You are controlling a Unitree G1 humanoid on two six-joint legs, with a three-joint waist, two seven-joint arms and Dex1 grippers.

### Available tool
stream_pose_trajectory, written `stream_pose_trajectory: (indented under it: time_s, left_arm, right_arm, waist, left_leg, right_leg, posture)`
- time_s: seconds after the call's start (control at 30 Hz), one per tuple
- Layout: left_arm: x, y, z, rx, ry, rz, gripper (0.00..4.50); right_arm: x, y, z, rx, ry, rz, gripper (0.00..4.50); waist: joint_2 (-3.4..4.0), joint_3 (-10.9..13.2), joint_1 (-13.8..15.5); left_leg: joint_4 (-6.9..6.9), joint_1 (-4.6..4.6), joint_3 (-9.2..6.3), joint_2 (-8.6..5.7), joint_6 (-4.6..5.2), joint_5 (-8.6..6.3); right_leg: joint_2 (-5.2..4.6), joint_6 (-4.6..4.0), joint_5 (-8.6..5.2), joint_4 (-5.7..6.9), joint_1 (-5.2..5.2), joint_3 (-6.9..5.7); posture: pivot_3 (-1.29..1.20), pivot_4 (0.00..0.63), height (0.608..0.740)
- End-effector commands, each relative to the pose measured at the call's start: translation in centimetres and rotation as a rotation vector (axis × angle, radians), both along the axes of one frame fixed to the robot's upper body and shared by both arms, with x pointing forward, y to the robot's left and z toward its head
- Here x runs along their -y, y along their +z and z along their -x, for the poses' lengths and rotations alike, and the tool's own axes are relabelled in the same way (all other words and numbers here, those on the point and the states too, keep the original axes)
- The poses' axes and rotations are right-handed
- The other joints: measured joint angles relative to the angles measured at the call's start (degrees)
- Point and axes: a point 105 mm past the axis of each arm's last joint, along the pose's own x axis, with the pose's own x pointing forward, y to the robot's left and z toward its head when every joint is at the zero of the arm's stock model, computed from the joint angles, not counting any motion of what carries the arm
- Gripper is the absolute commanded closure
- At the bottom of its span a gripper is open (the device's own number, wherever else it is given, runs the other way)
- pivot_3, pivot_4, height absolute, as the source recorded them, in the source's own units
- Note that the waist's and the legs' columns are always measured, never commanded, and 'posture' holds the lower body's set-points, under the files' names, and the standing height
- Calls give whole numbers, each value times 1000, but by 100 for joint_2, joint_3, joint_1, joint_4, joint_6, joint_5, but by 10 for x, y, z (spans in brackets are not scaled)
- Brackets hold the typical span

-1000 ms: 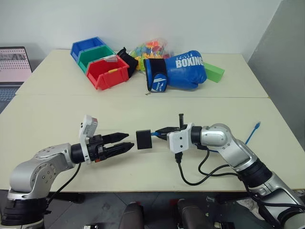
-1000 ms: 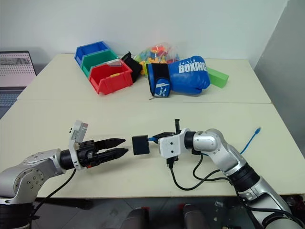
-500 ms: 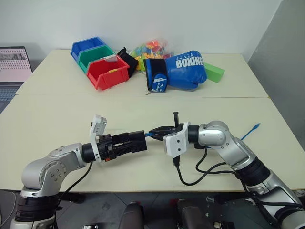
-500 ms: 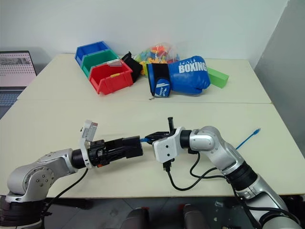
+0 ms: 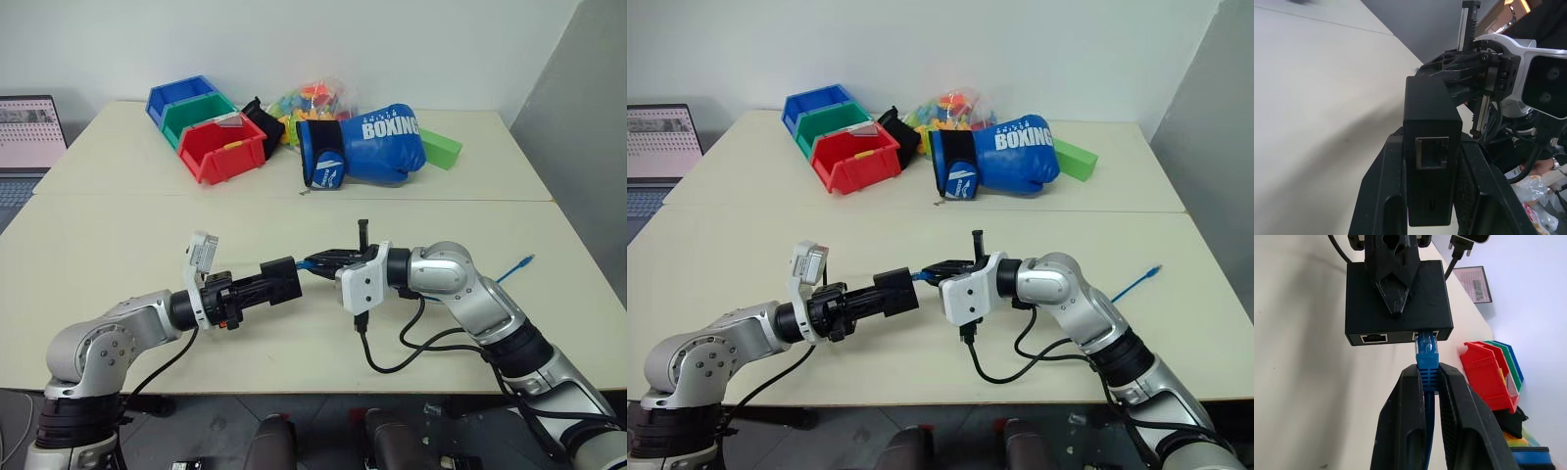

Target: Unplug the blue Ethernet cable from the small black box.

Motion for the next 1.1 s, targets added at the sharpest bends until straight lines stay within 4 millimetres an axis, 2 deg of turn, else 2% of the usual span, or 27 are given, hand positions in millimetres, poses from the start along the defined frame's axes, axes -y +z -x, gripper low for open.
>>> stream_pose_trajectory:
  time_s: [0.03,0.1,0.17,0.33,0.47,0.53,0.67,0.77,0.87,1.1]
  left_arm:
    - [-2,6,-3,12,15,19,3713]
    - [-1,7,-3,17,6,16,3713]
    - [0,7,-1,17,-9,15,3713]
    - [3,6,2,41,-85,-48,3713]
    - [6,4,4,75,-146,-107,3713]
    - [8,2,6,114,-190,-151,3713]
    - [14,1,8,232,-289,-246,3713]
    - [19,7,6,285,-308,-239,3713]
    - [21,11,7,310,-326,-231,3713]
    - [23,13,10,322,-352,-224,3713]
  right_arm:
    - [-1,13,5,67,36,-12,4387]
    - [0,10,7,70,44,11,4387]
    - [1,9,8,67,49,20,3683]
    - [11,3,16,-53,73,73,2573]
    - [18,4,24,-203,78,40,1619]
    - [25,6,28,-372,53,-16,1265]
    - [34,17,31,-820,-11,-236,1221]
    - [34,15,34,-1015,-33,-298,1221]
    - [33,10,37,-1129,-42,-316,1221]
    - [25,5,38,-1260,-45,-361,1221]
  waist:
    - [0,0,1]
    - [0,0,1]
    - [0,0,1]
    - [0,0,15]
    - [0,0,26]
    - [0,0,23]
    - [1,1,37]
    - [2,1,28]
    - [2,1,20]
    - [3,2,15]
  left_leg:
    - [0,0,0,0,0,0]
    - [0,0,1,0,0,0]
    - [0,0,1,0,0,0]
    - [0,0,1,-1,0,0]
    - [-1,-1,0,-1,0,0]
    - [0,0,3,-1,0,0]
    - [-1,-2,-2,-1,0,0]
    - [0,-1,-2,0,0,0]
    - [-1,-1,0,1,1,-1]
    - [-2,-4,1,1,2,-1]
  right_leg:
    - [0,0,0,0,0,0]
    - [0,0,0,0,0,0]
    - [0,0,0,0,0,0]
    - [0,1,0,-1,0,-1]
    - [0,1,-1,-1,0,-2]
    - [0,1,-1,-1,0,-3]
    - [0,-2,0,-2,0,0]
    - [0,0,-1,-1,1,1]
    - [3,8,-6,-2,0,2]
    - [4,24,-15,-6,-2,1]
  posture:
    - [0,150,740]
    - [0,150,740]
    - [0,150,740]
    - [0,150,740]
    - [0,150,740]
    - [0,150,740]
    - [0,150,740]
    - [0,150,740]
    - [0,150,740]
    - [0,150,740]
